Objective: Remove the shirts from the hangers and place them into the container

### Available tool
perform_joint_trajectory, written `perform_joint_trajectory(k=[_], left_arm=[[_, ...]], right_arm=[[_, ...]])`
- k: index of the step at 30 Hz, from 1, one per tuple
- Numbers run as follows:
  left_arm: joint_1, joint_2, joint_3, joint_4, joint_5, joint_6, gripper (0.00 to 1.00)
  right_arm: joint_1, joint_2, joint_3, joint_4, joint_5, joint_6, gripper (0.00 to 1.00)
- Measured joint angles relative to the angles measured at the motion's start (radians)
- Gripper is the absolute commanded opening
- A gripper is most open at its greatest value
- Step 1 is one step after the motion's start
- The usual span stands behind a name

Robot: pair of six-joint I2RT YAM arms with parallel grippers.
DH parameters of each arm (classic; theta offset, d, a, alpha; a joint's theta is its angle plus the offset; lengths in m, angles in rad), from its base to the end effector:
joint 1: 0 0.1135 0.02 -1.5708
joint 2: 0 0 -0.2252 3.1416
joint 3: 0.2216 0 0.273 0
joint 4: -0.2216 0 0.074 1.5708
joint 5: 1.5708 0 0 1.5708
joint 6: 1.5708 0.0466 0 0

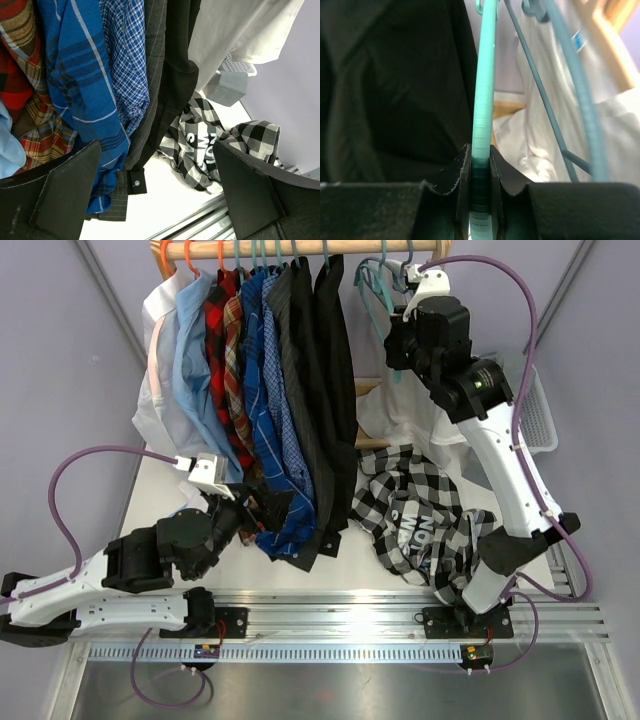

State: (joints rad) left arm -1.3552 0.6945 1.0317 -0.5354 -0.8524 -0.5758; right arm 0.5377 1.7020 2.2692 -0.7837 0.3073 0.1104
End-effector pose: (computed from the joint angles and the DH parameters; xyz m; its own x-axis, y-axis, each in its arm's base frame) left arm 0.0730 -0.1694 0.3818 -0.2994 -0.3079 -0.9031 0.3839 0.8276 -0.4095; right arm 0.3143 0.1710 0.5050 -0.2092 -0.0025 -0.9779 -0.2127 0.9762 0.0430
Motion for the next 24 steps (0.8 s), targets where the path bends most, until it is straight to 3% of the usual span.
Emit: perform_joint_trajectory(k=[6, 7, 8, 9, 11, 12, 19, 24], left_arm=[[0.000, -0.010, 0.000, -0.013, 0.001, -0.005, 0.99], [0.000, -0.011, 0.000, -0.015, 0.003, -0.005, 0.99], [0.000, -0.013, 0.000, -0.016, 0.004, -0.005, 0.99], [0.000, -0.016, 0.000, -0.016, 0.006, -0.003, 0.99], [0.000, -0.023, 0.000, -0.016, 0.011, 0.002, 0.99], [0.000, -0.025, 0.000, -0.016, 0.014, 0.005, 0.99], [0.000, -0.005, 0.001, -0.016, 0.021, 0.056, 0.99], [0.044, 0.025, 0.011, 0.003, 0.056, 0.142, 0.99]], right_arm=[[-0.030, 0.031, -0.011, 0.002, -0.050, 0.026, 0.00], [-0.031, 0.019, -0.034, 0.018, -0.056, 0.031, 0.04], [-0.031, -0.001, -0.071, 0.035, -0.058, 0.036, 0.37], [-0.030, -0.029, -0.122, 0.056, -0.063, 0.043, 0.56], [-0.031, -0.088, -0.214, 0.063, -0.062, 0.055, 0.76], [-0.031, -0.120, -0.262, 0.072, -0.062, 0.055, 0.97], [-0.027, -0.414, -0.518, 0.100, -0.064, 0.052, 1.00], [0.055, -0.651, -0.689, 0.136, -0.035, 0.069, 1.00]])
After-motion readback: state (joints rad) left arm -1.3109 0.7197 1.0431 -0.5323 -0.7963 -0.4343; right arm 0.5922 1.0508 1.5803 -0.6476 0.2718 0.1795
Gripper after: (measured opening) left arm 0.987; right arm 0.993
